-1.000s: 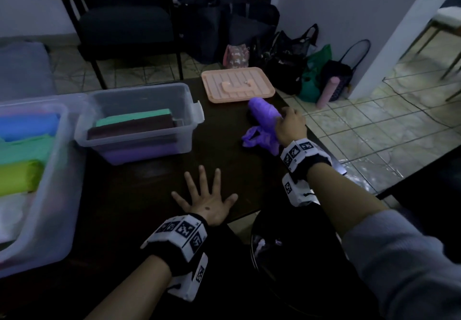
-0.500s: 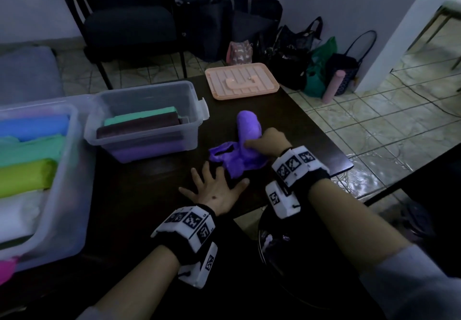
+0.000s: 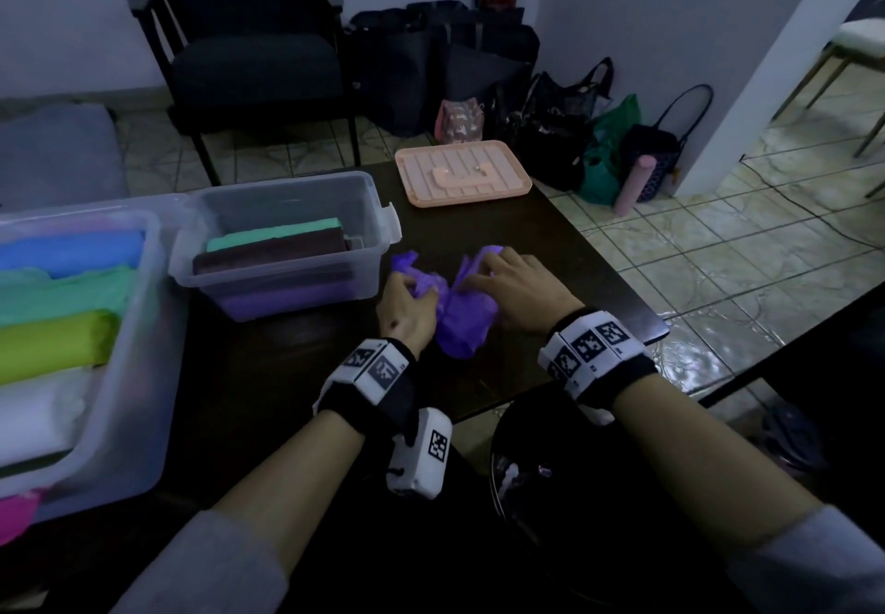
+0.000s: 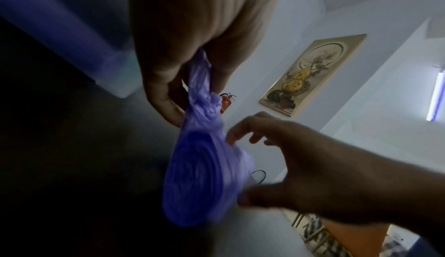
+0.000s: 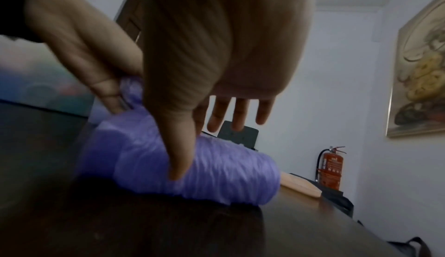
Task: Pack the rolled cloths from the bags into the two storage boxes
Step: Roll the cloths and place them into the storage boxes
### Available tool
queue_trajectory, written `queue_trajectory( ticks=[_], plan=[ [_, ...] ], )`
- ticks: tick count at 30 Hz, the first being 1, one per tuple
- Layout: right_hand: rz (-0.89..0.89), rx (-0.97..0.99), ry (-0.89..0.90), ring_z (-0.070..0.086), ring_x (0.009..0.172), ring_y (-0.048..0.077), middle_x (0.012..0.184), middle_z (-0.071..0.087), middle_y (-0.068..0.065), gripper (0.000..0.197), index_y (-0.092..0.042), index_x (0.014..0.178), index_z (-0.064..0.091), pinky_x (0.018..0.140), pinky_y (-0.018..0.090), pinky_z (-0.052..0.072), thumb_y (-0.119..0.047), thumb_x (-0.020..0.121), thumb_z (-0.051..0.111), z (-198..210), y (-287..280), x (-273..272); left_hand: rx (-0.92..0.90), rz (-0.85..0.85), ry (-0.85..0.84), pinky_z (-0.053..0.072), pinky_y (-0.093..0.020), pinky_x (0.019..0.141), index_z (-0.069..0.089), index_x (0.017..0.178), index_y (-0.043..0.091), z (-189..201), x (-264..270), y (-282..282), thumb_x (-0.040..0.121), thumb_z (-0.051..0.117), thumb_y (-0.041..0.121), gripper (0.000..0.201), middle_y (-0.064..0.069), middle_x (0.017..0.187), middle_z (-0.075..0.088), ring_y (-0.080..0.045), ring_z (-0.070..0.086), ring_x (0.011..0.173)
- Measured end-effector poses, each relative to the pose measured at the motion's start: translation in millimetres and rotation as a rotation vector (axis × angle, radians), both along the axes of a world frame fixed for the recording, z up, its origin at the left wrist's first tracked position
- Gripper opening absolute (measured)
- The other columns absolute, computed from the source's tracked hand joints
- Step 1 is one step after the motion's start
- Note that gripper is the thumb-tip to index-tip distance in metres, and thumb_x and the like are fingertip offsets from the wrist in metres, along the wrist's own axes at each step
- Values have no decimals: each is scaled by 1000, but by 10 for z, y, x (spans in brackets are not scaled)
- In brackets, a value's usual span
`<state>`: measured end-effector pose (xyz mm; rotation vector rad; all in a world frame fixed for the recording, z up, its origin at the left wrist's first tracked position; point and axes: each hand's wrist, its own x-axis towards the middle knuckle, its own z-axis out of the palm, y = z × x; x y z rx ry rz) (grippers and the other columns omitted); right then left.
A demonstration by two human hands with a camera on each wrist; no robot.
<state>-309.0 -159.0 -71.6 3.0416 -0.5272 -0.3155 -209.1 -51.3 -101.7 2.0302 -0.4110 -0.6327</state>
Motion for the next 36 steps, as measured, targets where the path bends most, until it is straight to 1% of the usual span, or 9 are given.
queue_trajectory(
  ticks=[5,13,15,18,23,26,28,32,36],
  plan=[
    [54,-71,-36,40,121,27,129,44,5,62,-17,128,44,101,37,28,-25,72,69,-118,17,-187,-99,-10,-127,46,-34,91,59,111,6,220,135,-179,88,62,22,28,-12,113,63,-28,58,107],
    [13,87,-48,40,115,25,125,45,3,65,-23,126,45,90,34,31,-38,69,72,-197,130,-220,-15,-58,-271,43,-28,81,61,85,11,587,329,-444,89,56,40,30,-13,106,65,-29,59,101],
    [-4,123,-26,41,117,25,125,49,2,66,-23,128,43,90,34,31,-38,70,71,-232,129,-177,-54,-60,-111,48,-31,88,64,99,4,633,373,-526,80,63,50,50,-15,112,66,-30,61,105],
    [-28,119,20,38,122,25,127,46,3,74,-25,135,42,95,36,32,-42,69,73,-288,126,-133,-55,-130,81,43,-41,102,48,130,1,596,359,-596,57,71,65,99,-13,129,56,-29,54,119],
    [-119,281,80,39,127,26,135,43,6,83,-25,139,35,102,39,30,-39,68,76,-306,59,-175,237,-271,-55,45,-40,99,50,128,-3,282,273,-501,88,62,26,52,-19,133,52,-33,52,121],
    [-113,309,87,42,126,25,136,45,7,72,-21,139,36,102,36,32,-32,75,69,-281,41,-187,343,-328,82,45,-41,100,48,129,-2,66,232,-446,87,64,25,52,-19,133,52,-33,52,121],
    [-93,296,96,44,124,25,132,46,7,68,-21,137,40,99,34,34,-31,76,68,-270,62,-179,324,-294,174,46,-41,99,47,130,3,-27,226,-465,84,68,30,58,-14,133,52,-29,53,119],
    [-56,296,38,54,110,28,116,49,6,61,-24,127,50,93,36,44,-30,70,69,-322,127,-202,199,-211,365,50,-37,78,57,99,4,-32,238,-548,82,71,19,27,-13,110,58,-27,58,100],
    [-32,296,-13,57,109,26,118,56,2,61,-28,125,48,92,37,45,-34,67,69,-350,160,-222,-4,-155,514,51,-49,86,53,122,-6,34,242,-620,81,65,-6,43,-16,99,64,-29,62,96]
  ],
)
